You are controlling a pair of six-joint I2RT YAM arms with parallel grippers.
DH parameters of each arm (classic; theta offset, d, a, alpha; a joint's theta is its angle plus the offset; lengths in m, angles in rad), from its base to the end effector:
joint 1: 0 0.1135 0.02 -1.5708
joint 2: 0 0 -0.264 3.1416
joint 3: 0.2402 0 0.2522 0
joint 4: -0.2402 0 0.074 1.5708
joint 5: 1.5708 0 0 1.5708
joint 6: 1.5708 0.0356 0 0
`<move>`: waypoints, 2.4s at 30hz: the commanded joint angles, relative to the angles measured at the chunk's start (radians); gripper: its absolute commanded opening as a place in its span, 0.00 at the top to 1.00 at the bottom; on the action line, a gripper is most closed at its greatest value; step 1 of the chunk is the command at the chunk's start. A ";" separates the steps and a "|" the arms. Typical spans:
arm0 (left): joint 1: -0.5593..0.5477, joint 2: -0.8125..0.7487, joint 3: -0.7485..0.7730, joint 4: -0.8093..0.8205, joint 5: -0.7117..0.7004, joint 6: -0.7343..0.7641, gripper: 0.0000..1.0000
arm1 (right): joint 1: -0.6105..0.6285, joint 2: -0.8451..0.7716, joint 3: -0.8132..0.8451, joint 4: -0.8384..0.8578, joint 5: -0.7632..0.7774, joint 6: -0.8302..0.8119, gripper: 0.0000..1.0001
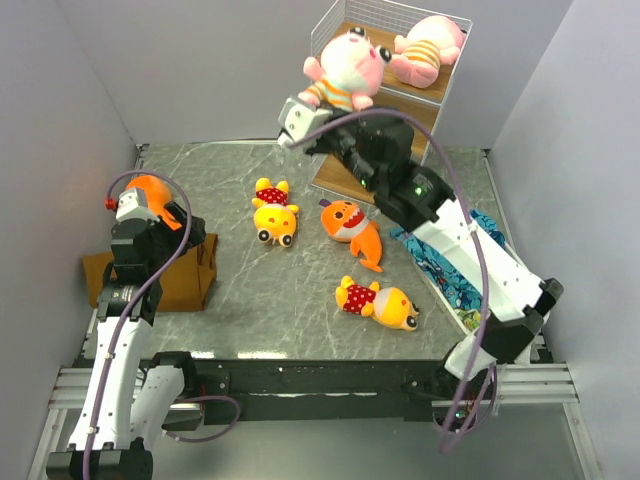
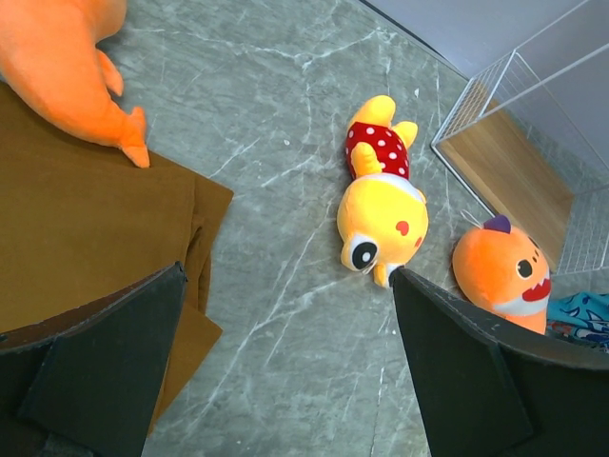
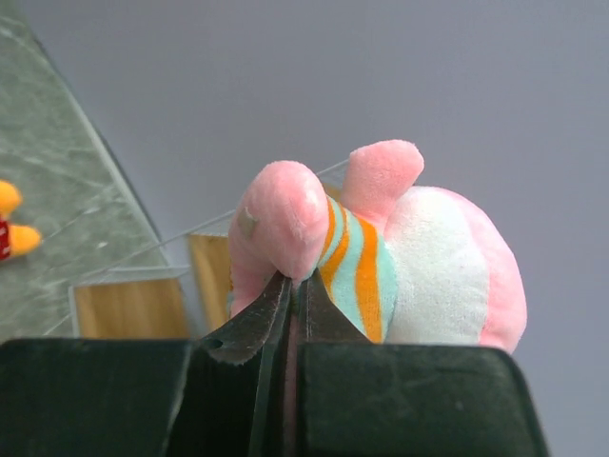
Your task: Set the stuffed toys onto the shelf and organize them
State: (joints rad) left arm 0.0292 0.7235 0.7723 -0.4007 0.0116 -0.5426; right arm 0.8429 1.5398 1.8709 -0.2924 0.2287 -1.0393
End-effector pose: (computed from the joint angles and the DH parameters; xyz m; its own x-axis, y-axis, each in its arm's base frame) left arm 0.1667 0.0045 0.3224 -0.2856 -0.5249 -0.8018 -0.1936 0.8510 -0.4881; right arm 0.2273 0.2429 0.5179 0.5099 -0.6898 -0.5140 -0.2699 0.4390 -0.8570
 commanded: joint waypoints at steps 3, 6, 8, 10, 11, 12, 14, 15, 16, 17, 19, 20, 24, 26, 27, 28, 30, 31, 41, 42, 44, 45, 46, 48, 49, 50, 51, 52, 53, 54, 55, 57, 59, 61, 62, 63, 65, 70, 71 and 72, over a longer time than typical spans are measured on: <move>-0.003 -0.010 -0.001 0.046 0.024 0.015 0.03 | -0.090 0.130 0.203 0.041 -0.088 -0.097 1.00; -0.003 -0.012 -0.002 0.046 0.025 0.013 0.04 | -0.131 0.180 0.244 0.076 -0.117 -0.131 1.00; -0.003 -0.012 -0.002 0.048 0.033 0.012 0.04 | -0.162 0.203 0.244 0.105 -0.156 -0.146 1.00; -0.003 -0.010 -0.002 0.049 0.045 0.013 0.04 | -0.177 0.227 0.246 0.147 -0.160 -0.165 1.00; -0.003 -0.010 -0.004 0.051 0.051 0.012 0.03 | -0.189 0.235 0.252 0.154 -0.166 -0.168 0.99; -0.002 -0.010 -0.004 0.056 0.054 0.012 0.04 | -0.199 0.243 0.255 0.171 -0.173 -0.162 0.99; -0.003 -0.007 -0.004 0.059 0.057 0.010 0.04 | -0.218 0.266 0.275 0.186 -0.184 -0.162 0.98; -0.003 -0.006 -0.004 0.057 0.062 0.010 0.03 | -0.223 0.275 0.283 0.190 -0.196 -0.171 0.97; -0.003 -0.004 -0.005 0.057 0.065 0.010 0.03 | -0.228 0.287 0.298 0.193 -0.203 -0.171 0.97; -0.003 -0.001 -0.004 0.057 0.074 0.009 0.03 | -0.234 0.293 0.304 0.202 -0.206 -0.172 0.96; -0.003 -0.001 -0.004 0.059 0.082 0.010 0.03 | -0.249 0.312 0.321 0.208 -0.218 -0.180 0.95; -0.003 -0.001 -0.004 0.059 0.082 0.007 0.03 | -0.257 0.318 0.320 0.213 -0.219 -0.185 0.93; -0.005 -0.009 -0.007 0.060 0.083 0.006 0.03 | -0.287 0.336 0.323 0.246 -0.248 -0.189 0.90; -0.003 -0.009 -0.007 0.062 0.085 0.007 0.04 | -0.300 0.348 0.327 0.245 -0.261 -0.191 0.87; -0.003 -0.007 -0.007 0.062 0.085 0.006 0.03 | -0.303 0.350 0.324 0.252 -0.265 -0.197 0.87; -0.006 -0.006 -0.005 0.062 0.088 0.006 0.03 | -0.309 0.355 0.321 0.256 -0.272 -0.197 0.86; -0.005 -0.004 -0.005 0.060 0.088 0.006 0.03 | -0.315 0.365 0.321 0.266 -0.299 -0.189 0.82; -0.003 -0.006 -0.007 0.062 0.088 0.004 0.04 | -0.318 0.370 0.327 0.268 -0.307 -0.185 0.81; -0.008 -0.013 -0.007 0.063 0.091 0.006 0.03 | -0.355 0.395 0.323 0.325 -0.333 -0.191 0.62; -0.008 -0.012 -0.008 0.062 0.093 0.006 0.04 | -0.358 0.396 0.323 0.335 -0.335 -0.188 0.61; -0.008 -0.010 -0.008 0.060 0.093 0.006 0.03 | -0.360 0.398 0.324 0.348 -0.335 -0.183 0.56; -0.008 -0.013 -0.008 0.060 0.093 0.006 0.03 | -0.360 0.401 0.327 0.346 -0.335 -0.180 0.55; -0.008 -0.013 -0.010 0.062 0.093 0.004 0.04 | -0.358 0.402 0.329 0.346 -0.333 -0.177 0.54; -0.008 -0.015 -0.008 0.063 0.093 0.003 0.03 | -0.360 0.408 0.329 0.354 -0.331 -0.171 0.51; -0.008 -0.015 -0.008 0.065 0.093 0.004 0.03 | -0.361 0.410 0.327 0.357 -0.322 -0.172 0.49; -0.009 -0.012 -0.010 0.063 0.091 0.004 0.03 | -0.363 0.411 0.326 0.366 -0.318 -0.179 0.48; -0.009 -0.013 -0.010 0.062 0.091 0.003 0.04 | -0.363 0.414 0.321 0.371 -0.316 -0.180 0.47; -0.009 -0.013 -0.010 0.062 0.091 0.004 0.04 | -0.366 0.418 0.324 0.372 -0.315 -0.177 0.46; -0.009 -0.013 -0.010 0.062 0.091 0.004 0.03 | -0.369 0.419 0.326 0.375 -0.316 -0.170 0.46; -0.009 -0.013 -0.008 0.062 0.091 0.004 0.03 | -0.369 0.424 0.332 0.371 -0.319 -0.169 0.46; -0.009 -0.013 -0.008 0.062 0.091 0.004 0.04 | -0.369 0.427 0.336 0.365 -0.321 -0.169 0.46; -0.009 -0.012 -0.008 0.062 0.091 0.003 0.03 | -0.370 0.433 0.340 0.352 -0.328 -0.177 0.48; -0.008 -0.012 -0.010 0.062 0.091 0.003 0.03 | -0.373 0.436 0.343 0.331 -0.342 -0.191 0.51; -0.008 -0.010 -0.008 0.060 0.087 0.006 0.03 | -0.378 0.436 0.347 0.323 -0.359 -0.192 0.61; -0.008 -0.010 -0.008 0.060 0.084 0.006 0.03 | -0.384 0.437 0.349 0.319 -0.365 -0.199 0.68; -0.009 -0.012 -0.008 0.059 0.083 0.006 0.03 | -0.387 0.439 0.356 0.315 -0.386 -0.200 0.72; -0.009 -0.012 -0.008 0.060 0.082 0.006 0.04 | -0.399 0.441 0.369 0.300 -0.410 -0.218 0.76; -0.009 -0.006 -0.005 0.062 0.088 0.006 0.03 | -0.430 0.445 0.384 0.253 -0.501 -0.263 0.78; -0.009 -0.004 -0.007 0.062 0.091 0.006 0.03 | -0.435 0.447 0.382 0.242 -0.511 -0.274 0.79; -0.009 -0.004 -0.007 0.062 0.093 0.004 0.04 | -0.441 0.448 0.382 0.240 -0.519 -0.283 0.80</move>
State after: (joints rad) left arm 0.0242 0.7235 0.7624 -0.3786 0.0898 -0.5426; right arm 0.4309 1.9869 2.2086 -0.0319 -0.2230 -1.2663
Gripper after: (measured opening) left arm 0.968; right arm 0.218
